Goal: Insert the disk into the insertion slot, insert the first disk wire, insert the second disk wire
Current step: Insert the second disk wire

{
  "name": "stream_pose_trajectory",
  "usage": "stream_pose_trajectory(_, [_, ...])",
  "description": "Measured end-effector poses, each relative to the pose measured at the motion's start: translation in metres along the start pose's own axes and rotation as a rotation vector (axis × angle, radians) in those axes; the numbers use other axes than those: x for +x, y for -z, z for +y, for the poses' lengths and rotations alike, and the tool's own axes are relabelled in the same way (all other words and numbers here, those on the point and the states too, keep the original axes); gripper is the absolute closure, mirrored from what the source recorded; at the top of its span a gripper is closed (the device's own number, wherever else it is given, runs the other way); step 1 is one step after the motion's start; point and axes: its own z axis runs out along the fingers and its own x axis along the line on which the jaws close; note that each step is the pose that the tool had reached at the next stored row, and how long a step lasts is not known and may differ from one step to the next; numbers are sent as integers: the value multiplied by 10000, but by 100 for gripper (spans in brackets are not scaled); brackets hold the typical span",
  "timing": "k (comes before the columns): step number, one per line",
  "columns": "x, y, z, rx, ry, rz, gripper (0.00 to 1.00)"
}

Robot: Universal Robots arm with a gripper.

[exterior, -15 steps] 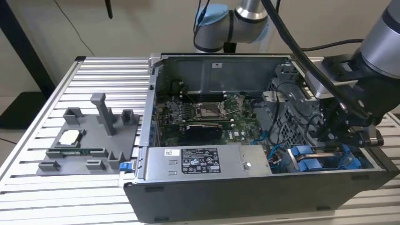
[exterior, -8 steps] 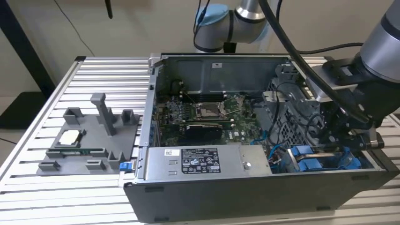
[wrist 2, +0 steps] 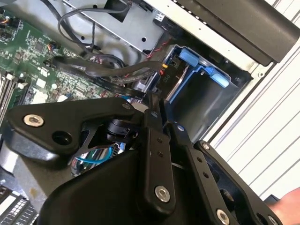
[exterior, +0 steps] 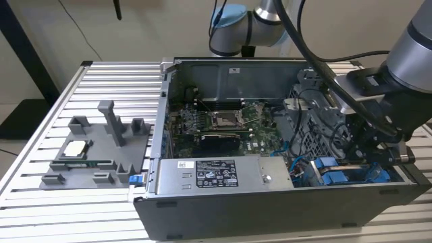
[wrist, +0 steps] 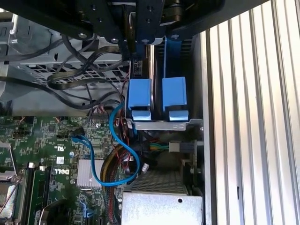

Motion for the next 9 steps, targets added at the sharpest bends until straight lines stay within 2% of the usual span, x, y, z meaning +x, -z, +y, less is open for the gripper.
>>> stream_pose_trajectory(9, [-1,-39,3,30,1,-3,84])
